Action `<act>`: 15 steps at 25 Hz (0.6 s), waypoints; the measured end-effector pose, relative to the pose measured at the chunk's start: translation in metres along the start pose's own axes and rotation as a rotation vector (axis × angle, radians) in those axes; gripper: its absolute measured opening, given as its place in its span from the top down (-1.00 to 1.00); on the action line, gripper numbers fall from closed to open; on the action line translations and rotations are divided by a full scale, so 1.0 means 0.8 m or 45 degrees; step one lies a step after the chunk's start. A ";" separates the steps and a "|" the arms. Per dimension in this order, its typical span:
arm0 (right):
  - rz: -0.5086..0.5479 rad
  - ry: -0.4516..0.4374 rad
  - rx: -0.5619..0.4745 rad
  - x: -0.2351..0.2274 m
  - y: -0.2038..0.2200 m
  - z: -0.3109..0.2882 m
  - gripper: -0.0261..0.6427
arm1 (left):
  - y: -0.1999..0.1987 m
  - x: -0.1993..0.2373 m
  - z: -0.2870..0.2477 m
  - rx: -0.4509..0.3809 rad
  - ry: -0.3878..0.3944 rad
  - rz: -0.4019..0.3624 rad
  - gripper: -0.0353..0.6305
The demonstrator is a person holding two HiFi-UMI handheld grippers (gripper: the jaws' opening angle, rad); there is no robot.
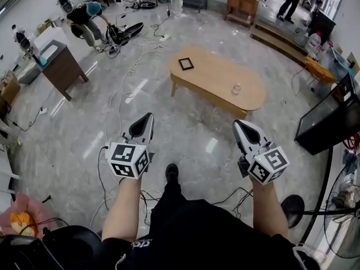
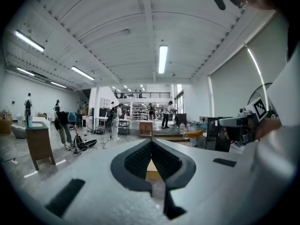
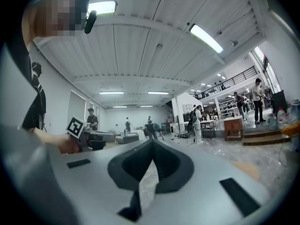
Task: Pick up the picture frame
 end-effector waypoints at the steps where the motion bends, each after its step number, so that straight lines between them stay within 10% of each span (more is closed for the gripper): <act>1: 0.000 0.002 0.007 -0.008 0.002 -0.021 0.90 | 0.003 0.016 -0.014 0.001 -0.003 0.009 0.87; 15: -0.029 -0.003 0.098 -0.075 -0.010 -0.299 0.90 | -0.017 0.215 -0.197 0.040 0.079 -0.005 0.87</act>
Point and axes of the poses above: the fingertips, and each gripper's own axes: z backward along the fingers, x to its left, y out of its underside, the point moved 8 cm from there along z, backward along the fingers, and after that the axes turned 5 degrees about -y, right-handed, at the moved point
